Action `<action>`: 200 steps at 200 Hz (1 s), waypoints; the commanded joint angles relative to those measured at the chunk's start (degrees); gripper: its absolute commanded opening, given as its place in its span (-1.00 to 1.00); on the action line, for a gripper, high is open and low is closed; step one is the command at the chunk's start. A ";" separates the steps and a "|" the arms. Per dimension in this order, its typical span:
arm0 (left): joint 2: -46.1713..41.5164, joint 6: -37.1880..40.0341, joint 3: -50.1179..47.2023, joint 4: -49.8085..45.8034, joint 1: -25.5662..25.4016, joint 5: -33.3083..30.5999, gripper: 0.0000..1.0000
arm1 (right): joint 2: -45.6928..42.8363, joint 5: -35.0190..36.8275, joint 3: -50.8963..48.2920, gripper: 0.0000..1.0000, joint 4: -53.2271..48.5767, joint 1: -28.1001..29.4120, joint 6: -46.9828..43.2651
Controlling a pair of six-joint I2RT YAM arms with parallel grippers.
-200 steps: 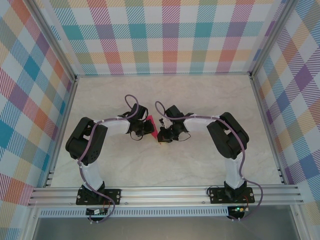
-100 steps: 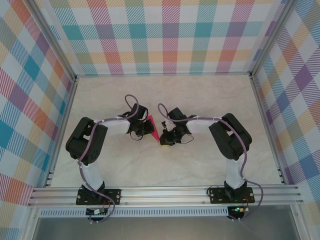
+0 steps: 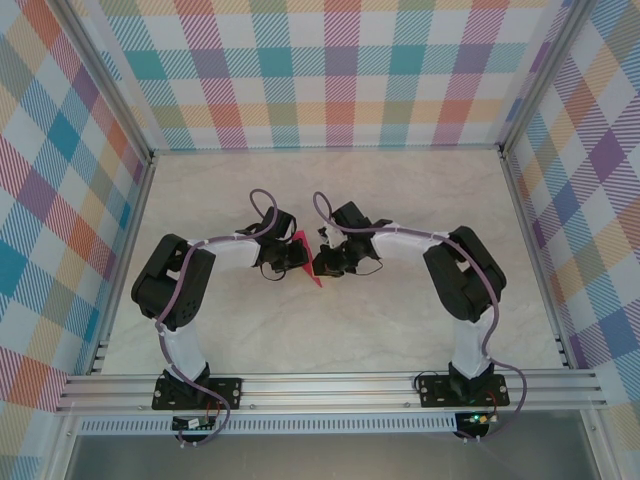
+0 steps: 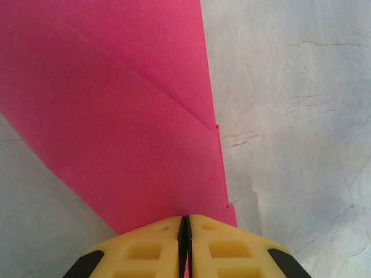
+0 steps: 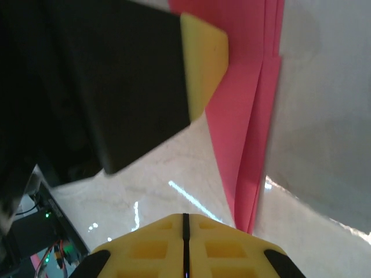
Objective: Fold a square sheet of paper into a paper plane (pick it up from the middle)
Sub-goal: Fold the wing for the fifth time at the center of the table.
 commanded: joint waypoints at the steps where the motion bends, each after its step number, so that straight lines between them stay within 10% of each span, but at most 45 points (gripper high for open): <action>1: 3.08 0.21 -0.22 -3.08 -0.18 -3.54 -0.75 | 3.72 -0.25 1.86 -0.84 -0.53 0.24 0.10; 200: 6.84 13.16 2.58 7.96 13.39 10.09 -0.44 | 6.42 0.67 -6.80 -0.88 -5.57 0.15 -2.11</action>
